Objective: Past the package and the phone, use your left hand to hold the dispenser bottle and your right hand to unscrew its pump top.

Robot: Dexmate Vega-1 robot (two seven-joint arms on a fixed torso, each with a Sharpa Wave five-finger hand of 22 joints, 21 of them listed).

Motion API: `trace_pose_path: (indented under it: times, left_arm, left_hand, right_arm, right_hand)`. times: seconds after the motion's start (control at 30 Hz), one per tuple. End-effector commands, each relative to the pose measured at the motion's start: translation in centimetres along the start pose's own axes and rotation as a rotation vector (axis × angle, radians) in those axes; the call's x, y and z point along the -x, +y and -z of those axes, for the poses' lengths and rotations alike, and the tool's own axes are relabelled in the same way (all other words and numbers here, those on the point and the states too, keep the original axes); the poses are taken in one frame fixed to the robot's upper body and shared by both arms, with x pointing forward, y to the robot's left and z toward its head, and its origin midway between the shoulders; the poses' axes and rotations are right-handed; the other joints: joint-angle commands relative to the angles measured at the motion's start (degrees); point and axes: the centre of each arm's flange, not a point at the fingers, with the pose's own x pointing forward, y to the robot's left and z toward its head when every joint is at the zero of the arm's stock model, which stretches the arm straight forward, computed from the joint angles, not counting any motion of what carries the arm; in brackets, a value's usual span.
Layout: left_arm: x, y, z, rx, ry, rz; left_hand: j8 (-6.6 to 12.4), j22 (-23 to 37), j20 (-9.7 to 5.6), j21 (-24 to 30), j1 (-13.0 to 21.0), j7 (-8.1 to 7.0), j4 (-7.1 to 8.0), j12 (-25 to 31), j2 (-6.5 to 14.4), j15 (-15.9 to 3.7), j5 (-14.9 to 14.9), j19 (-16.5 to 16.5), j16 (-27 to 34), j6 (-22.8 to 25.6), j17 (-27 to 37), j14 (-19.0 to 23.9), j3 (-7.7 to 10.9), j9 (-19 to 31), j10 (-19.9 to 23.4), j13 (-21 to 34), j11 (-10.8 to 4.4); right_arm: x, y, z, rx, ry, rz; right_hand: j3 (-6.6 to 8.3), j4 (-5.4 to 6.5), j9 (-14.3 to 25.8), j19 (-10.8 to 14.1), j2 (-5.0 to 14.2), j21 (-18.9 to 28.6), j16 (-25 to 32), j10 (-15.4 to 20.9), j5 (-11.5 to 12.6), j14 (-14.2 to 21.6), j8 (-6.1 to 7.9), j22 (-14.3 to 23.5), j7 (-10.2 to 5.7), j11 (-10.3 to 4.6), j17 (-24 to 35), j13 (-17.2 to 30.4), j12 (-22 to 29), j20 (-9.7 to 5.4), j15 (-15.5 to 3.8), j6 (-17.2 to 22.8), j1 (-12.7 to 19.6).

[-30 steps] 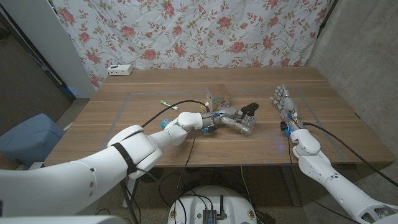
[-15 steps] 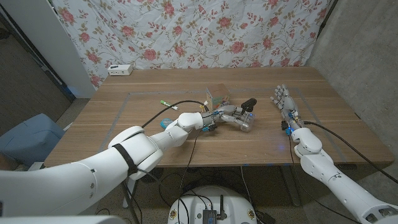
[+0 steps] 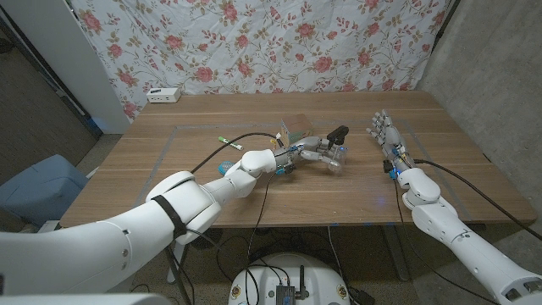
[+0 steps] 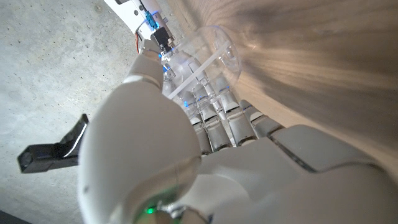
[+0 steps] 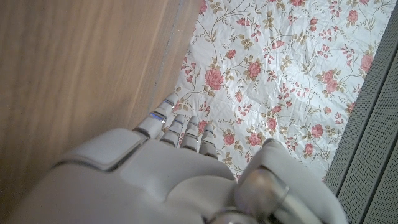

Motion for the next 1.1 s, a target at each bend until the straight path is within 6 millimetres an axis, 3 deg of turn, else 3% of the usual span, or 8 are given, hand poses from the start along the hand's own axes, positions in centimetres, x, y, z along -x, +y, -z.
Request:
trace_pose_path:
  times: [0.03,1.1]
  left_arm:
    - [0.5,0.7,-2.1,-0.014,-0.063,-0.007]
    - [3.4,3.1,-6.4,-0.029,0.024,-0.092]
  left_hand:
    - [0.28,0.2,-4.08,0.0,0.9,-0.14,0.34,0.2,1.3,-6.77,0.3,0.5,0.2,0.8,0.1,0.4,0.05,0.3,0.5,0.4,0.00]
    - [-0.13,0.2,-4.22,-0.1,1.2,0.16,0.53,0.1,2.1,-6.67,0.5,0.0,-0.2,1.1,0.2,0.7,-0.36,0.5,0.6,1.2,-0.15]
  right_arm:
    - [-0.4,0.4,-1.7,0.005,0.001,-0.010]
    - [-3.2,2.5,-5.4,0.085,0.013,-0.120]
  right_hand:
    - [0.09,-0.17,0.2,-0.3,0.15,0.4,0.1,-0.1,0.4,0.3,0.25,0.3,-0.23,-0.03,0.1,0.0,-0.1,-0.25,0.15,0.2,-0.2]
    - [0.05,-0.66,0.2,-0.3,-0.39,0.4,-0.2,-0.6,0.5,-0.2,0.18,0.3,-0.05,0.13,0.0,0.0,-0.2,-0.83,0.23,-0.1,0.2]
